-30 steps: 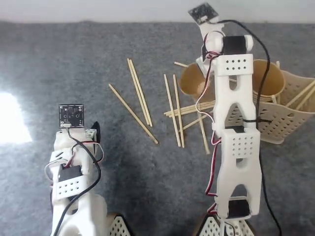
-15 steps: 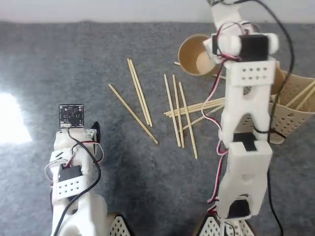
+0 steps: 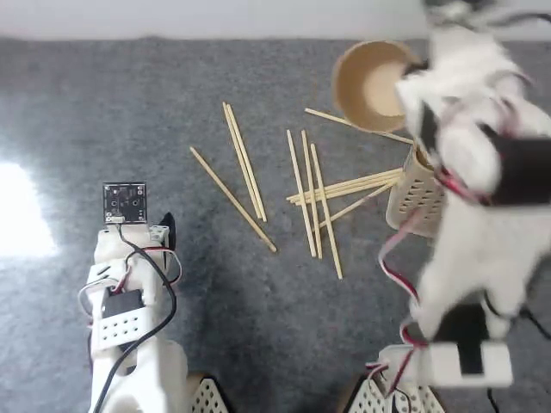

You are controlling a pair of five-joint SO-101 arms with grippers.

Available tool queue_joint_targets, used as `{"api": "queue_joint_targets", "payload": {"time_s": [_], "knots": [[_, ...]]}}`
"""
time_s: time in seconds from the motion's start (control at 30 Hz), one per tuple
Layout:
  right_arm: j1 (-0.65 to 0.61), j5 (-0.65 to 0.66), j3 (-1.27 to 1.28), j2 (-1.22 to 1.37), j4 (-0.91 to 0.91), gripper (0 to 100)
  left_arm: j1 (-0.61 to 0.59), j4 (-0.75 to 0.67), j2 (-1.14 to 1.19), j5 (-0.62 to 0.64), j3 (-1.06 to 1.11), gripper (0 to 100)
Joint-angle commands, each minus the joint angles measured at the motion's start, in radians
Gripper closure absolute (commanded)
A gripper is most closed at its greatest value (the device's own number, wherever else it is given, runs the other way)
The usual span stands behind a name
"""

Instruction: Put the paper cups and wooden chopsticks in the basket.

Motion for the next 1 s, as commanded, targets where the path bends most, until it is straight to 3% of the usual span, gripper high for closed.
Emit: {"api": "queue_joint_targets", "payload": {"time_s": [0.0,0.2,0.63,0.8,0.97], "knots": [[0.073,-0.025,0.061,-0.148,0.042,99.2,0.008,-0.021,-0.017,-0.009,-0.002,79],[0.137,-0.021,0.249,-0.243,0.039,99.2,0.008,-0.02,-0.015,-0.009,-0.002,79],[0.32,-0.021,0.259,-0.203,0.019,99.2,0.009,-0.021,-0.017,-0.009,0.007,79],[0.321,-0.032,0.255,-0.111,0.035,99.1,0.028,-0.023,-0.017,-0.009,0.01,79],[0.229,-0.058,0.255,-0.107,0.033,99.1,0.028,-0.023,-0.017,-0.009,0.01,79]]}}
